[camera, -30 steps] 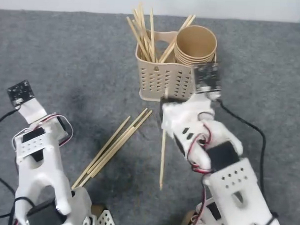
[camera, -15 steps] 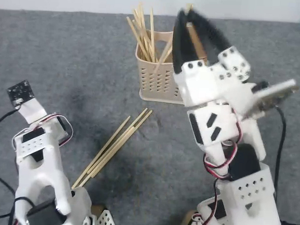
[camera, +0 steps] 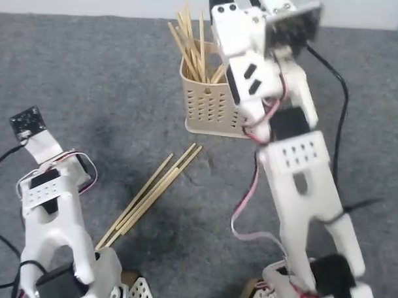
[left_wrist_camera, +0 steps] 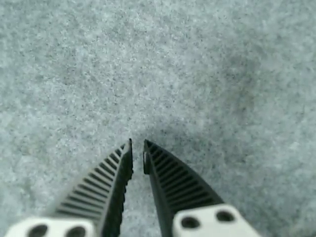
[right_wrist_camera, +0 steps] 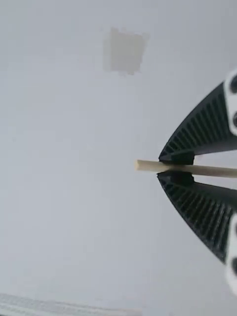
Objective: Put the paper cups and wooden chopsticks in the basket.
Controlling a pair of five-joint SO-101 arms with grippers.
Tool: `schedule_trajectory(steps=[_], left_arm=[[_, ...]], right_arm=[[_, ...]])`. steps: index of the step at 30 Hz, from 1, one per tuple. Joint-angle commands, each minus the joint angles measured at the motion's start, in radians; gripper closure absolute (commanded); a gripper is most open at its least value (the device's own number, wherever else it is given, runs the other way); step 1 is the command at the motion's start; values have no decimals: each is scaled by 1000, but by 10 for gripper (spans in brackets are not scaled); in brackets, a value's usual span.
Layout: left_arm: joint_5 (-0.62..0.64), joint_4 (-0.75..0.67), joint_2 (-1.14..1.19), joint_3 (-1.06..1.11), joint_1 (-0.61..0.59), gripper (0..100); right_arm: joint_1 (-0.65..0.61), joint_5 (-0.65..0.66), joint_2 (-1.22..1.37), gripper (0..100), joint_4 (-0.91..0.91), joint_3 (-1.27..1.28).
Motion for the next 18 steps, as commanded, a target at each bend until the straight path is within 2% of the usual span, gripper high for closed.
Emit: schedule_trajectory(steps=[1, 6, 15, 18], left_arm=[[-9, 0, -6, -42, 3, 963], [-9, 0, -6, -44, 6, 963], [-9, -2, -6, -44, 8, 963], [-9, -2, -6, -44, 8, 963]], right_arm=[[42, -34, 16, 991, -27, 20], [77, -255, -21, 991, -25, 204], [21, -272, -36, 991, -24, 442], [5, -272, -45, 928, -21, 436]])
